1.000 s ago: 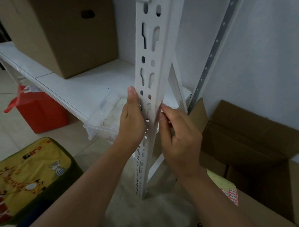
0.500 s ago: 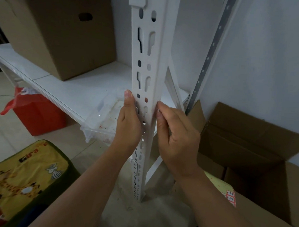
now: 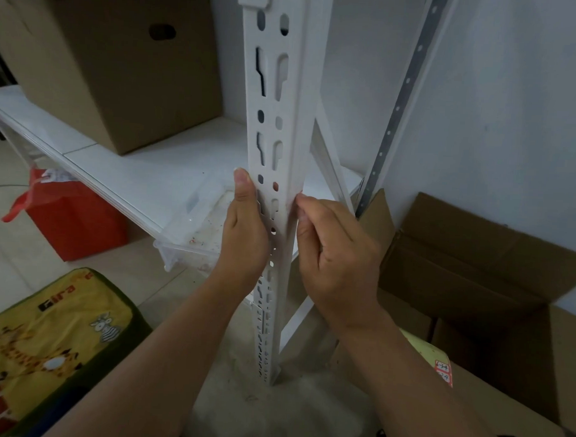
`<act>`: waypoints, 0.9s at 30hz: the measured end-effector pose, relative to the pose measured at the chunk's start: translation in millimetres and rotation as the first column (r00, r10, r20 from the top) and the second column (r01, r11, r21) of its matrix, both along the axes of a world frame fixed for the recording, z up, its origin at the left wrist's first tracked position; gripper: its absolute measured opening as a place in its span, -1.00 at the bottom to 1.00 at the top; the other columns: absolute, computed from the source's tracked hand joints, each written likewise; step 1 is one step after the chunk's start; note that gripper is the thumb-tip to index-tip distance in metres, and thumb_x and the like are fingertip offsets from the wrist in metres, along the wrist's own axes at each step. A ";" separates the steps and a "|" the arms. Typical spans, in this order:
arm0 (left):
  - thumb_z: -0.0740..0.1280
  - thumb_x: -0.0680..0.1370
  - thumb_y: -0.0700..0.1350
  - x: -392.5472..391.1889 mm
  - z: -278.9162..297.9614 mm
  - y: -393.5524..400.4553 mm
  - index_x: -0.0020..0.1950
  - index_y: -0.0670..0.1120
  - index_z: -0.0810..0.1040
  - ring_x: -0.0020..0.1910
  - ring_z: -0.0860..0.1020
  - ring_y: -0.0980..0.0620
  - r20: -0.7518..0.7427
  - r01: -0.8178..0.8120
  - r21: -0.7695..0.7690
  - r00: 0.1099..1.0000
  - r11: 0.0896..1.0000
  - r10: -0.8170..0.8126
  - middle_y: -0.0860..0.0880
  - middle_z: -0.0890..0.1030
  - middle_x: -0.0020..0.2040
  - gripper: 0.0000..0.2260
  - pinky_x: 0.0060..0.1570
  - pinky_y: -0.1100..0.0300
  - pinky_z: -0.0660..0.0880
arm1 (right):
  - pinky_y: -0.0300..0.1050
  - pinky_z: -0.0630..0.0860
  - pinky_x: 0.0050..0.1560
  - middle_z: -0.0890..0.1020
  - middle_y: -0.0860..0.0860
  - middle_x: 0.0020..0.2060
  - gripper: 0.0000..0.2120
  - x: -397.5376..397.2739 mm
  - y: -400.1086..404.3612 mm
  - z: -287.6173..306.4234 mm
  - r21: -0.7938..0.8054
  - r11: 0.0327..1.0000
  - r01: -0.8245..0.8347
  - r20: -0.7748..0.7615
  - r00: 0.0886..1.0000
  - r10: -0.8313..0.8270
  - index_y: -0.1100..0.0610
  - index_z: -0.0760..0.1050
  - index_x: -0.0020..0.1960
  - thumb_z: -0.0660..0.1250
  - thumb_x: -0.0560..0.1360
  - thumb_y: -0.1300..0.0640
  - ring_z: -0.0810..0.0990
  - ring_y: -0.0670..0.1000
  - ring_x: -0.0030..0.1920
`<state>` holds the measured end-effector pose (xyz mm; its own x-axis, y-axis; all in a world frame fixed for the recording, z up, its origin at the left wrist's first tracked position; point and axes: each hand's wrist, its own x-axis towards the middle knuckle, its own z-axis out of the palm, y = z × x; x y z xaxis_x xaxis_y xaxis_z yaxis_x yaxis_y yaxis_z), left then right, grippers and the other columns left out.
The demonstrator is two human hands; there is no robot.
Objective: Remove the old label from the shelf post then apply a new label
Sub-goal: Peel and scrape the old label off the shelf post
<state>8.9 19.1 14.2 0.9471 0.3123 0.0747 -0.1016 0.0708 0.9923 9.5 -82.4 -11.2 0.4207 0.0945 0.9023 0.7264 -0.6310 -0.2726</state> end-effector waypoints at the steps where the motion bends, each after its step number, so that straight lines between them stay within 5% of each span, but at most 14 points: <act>1: -0.12 0.64 0.19 0.4 -0.3 -0.1 -0.13 0.17 0.48 -0.36 0.53 0.49 -0.001 -0.005 -0.001 1.000 1.000 0.005 0.39 0.57 -0.42 -0.59 -0.44 0.59 0.39 | -0.34 0.48 0.13 0.68 0.18 -0.07 -0.70 -0.1 -0.1 0.3 -0.001 1.000 -0.003 -0.001 1.000 0.003 0.35 0.59 0.08 0.18 0.61 0.16 0.62 0.02 -0.02; 21: -0.11 0.64 0.18 2.1 -3.7 -0.3 -0.13 0.15 0.48 -0.35 0.55 0.46 0.017 -0.007 0.002 1.000 1.000 0.007 0.32 0.60 -0.40 -0.59 -0.43 0.58 0.40 | -0.43 0.40 0.13 0.67 0.17 -0.09 -0.69 0.7 -3.2 4.7 -0.005 1.000 -0.019 -0.017 1.000 0.019 0.34 0.59 0.06 0.15 0.62 0.17 0.54 -0.04 -0.02; 27: -0.11 0.65 0.16 2.1 -3.5 0.5 -0.13 0.16 0.46 -0.37 0.56 0.44 0.024 0.000 0.021 1.000 1.000 0.000 0.36 0.58 -0.44 -0.62 -0.44 0.57 0.40 | -0.26 0.57 -0.13 0.68 0.12 -0.11 -0.72 -2.1 -19.7 -6.6 -0.121 0.991 -0.055 -0.101 0.994 0.043 0.27 0.60 0.04 0.16 0.62 0.15 0.64 0.01 -0.16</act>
